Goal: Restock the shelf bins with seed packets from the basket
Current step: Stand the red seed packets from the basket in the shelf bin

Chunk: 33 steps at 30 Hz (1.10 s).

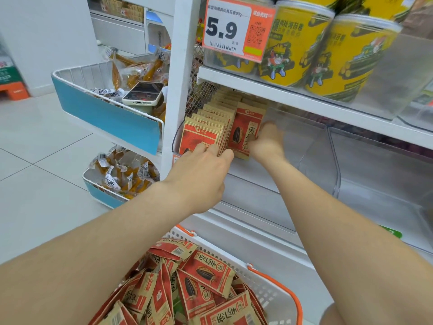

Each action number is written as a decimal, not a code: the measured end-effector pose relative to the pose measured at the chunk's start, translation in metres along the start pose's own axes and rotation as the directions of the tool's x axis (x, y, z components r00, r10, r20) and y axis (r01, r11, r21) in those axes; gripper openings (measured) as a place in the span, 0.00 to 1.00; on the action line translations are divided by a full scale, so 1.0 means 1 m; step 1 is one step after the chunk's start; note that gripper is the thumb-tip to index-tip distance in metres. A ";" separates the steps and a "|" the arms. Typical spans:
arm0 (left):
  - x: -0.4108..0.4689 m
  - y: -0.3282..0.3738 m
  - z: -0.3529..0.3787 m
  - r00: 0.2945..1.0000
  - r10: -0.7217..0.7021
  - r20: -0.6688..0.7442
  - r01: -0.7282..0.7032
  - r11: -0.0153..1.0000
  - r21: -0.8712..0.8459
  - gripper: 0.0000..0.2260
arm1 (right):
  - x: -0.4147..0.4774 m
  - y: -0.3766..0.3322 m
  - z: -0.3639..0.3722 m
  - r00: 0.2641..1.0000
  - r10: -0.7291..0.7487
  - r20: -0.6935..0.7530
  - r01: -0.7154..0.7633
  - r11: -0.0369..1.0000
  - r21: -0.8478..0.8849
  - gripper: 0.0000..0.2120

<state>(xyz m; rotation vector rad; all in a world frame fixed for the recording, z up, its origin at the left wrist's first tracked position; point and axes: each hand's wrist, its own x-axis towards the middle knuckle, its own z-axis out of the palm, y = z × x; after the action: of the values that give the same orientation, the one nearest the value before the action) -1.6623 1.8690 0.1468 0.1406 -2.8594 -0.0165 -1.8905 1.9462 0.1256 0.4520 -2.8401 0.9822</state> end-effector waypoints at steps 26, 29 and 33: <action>-0.004 -0.001 -0.002 1.000 0.002 0.014 -0.002 1.000 -0.021 0.10 | -0.011 0.007 0.005 0.916 -0.128 0.380 0.228 0.946 -0.231 0.26; -0.004 -0.002 -0.002 1.000 0.006 0.024 -0.006 1.000 -0.020 0.10 | -0.012 0.009 0.003 0.913 -0.106 0.393 0.199 0.959 -0.203 0.27; -0.003 -0.003 -0.003 0.999 0.009 0.036 -0.009 1.000 -0.019 0.10 | -0.014 0.009 0.000 0.905 -0.103 0.413 0.213 0.949 -0.230 0.27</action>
<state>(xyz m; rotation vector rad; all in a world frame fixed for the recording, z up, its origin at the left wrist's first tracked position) -1.6578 1.8668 0.1491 0.1250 -2.8945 -0.0442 -1.8801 1.9562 0.1176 0.9298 -3.1547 0.5029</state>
